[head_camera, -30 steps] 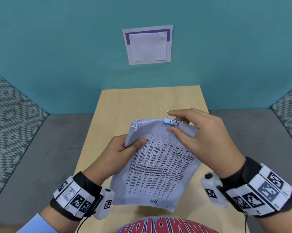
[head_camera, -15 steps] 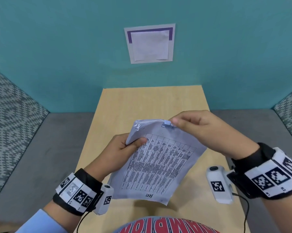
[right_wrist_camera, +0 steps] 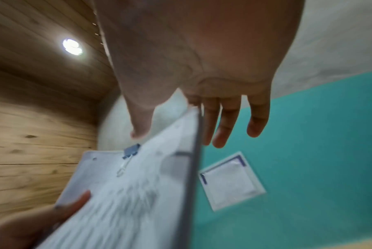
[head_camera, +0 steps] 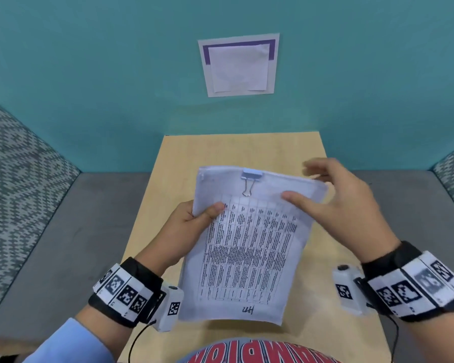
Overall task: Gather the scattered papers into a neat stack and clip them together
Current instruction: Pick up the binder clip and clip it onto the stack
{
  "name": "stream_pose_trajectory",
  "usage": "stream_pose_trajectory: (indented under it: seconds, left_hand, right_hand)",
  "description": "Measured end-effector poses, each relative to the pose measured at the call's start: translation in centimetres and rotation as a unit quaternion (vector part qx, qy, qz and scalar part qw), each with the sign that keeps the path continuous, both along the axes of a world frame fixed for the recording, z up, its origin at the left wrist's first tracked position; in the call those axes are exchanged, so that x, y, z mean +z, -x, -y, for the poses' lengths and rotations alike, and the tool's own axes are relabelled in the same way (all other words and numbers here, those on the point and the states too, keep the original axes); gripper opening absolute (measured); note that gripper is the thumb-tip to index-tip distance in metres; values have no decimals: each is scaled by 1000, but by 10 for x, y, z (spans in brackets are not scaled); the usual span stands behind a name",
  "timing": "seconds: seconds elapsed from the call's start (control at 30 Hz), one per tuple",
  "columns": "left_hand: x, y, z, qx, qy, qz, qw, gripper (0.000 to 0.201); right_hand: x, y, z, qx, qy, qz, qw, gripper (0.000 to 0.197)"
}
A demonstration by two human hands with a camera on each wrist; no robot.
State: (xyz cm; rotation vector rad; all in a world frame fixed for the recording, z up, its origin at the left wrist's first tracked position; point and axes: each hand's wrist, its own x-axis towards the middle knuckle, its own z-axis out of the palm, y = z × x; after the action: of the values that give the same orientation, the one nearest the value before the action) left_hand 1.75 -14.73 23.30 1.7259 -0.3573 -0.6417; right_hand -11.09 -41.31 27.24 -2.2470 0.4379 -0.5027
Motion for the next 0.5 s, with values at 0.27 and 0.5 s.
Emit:
stream_pose_trajectory:
  seconds: [0.27, 0.5]
  left_hand:
    - [-59, -33, 10, 46, 64, -190, 979, 42]
    - [-179, -6, -16, 19, -117, -271, 955, 35]
  right_hand:
    - [-130, 10, -9, 76, -537, -138, 829, 47]
    - [-204, -9, -19, -39, -560, -214, 799, 41]
